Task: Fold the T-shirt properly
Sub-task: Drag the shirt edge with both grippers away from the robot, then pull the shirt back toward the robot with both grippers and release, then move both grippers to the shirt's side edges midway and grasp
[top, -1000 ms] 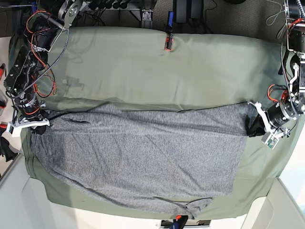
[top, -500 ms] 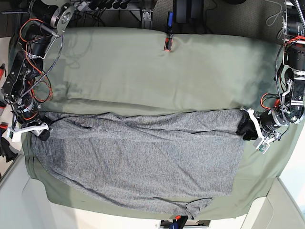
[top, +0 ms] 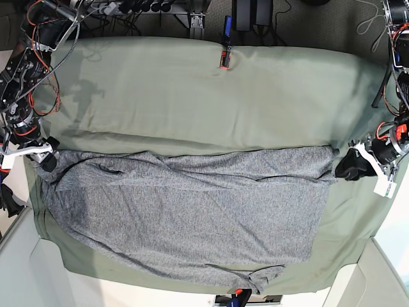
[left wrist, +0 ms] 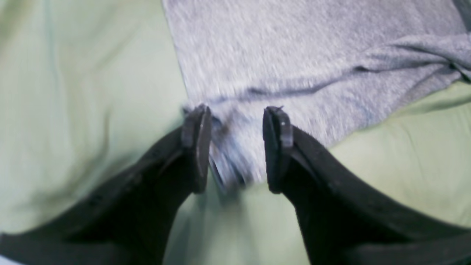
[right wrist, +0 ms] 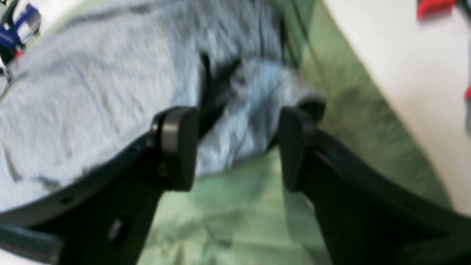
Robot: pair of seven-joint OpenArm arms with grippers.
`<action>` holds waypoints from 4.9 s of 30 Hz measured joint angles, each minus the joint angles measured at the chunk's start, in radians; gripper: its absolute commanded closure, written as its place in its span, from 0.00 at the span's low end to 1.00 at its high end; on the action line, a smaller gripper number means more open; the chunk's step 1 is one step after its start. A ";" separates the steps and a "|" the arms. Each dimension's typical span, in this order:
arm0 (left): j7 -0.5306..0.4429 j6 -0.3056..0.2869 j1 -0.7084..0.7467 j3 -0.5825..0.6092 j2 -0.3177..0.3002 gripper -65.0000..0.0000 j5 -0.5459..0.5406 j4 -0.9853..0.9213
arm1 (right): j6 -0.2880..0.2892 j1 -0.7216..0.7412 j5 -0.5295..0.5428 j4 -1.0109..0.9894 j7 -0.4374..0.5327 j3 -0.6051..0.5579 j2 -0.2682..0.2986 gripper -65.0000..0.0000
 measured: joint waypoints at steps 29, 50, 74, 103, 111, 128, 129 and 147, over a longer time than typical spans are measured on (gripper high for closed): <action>-0.074 0.076 0.069 -0.217 0.251 0.39 0.011 -0.132 | -0.060 0.032 -0.052 -0.155 0.100 -0.011 -0.017 0.47; -0.283 0.077 -0.076 -0.003 0.243 0.69 0.248 -0.284 | -0.060 0.076 -0.131 -0.164 0.114 -0.069 -0.080 0.47; 0.025 0.061 0.091 -0.078 0.087 1.00 0.262 0.096 | 0.008 -0.025 -0.015 0.034 -0.067 -0.070 -0.012 1.00; 0.076 0.004 0.492 -0.348 0.092 1.00 0.194 0.308 | 0.042 -0.525 0.109 0.386 -0.129 -0.076 0.011 1.00; 0.073 0.003 0.493 -0.348 0.113 0.87 0.203 0.307 | 0.038 -0.526 0.098 0.386 -0.116 -0.076 0.014 0.74; 0.086 0.046 0.492 -0.396 0.110 0.47 0.201 0.307 | 0.037 -0.525 0.087 0.386 -0.100 0.014 0.075 0.51; 0.086 0.046 0.492 -0.409 0.110 0.47 0.191 0.307 | 0.037 -0.525 0.092 0.386 -0.098 0.027 0.082 0.51; 0.058 0.046 0.436 -0.414 0.044 0.47 0.098 0.307 | 0.030 -0.170 -0.001 0.288 -0.065 -0.015 0.116 0.51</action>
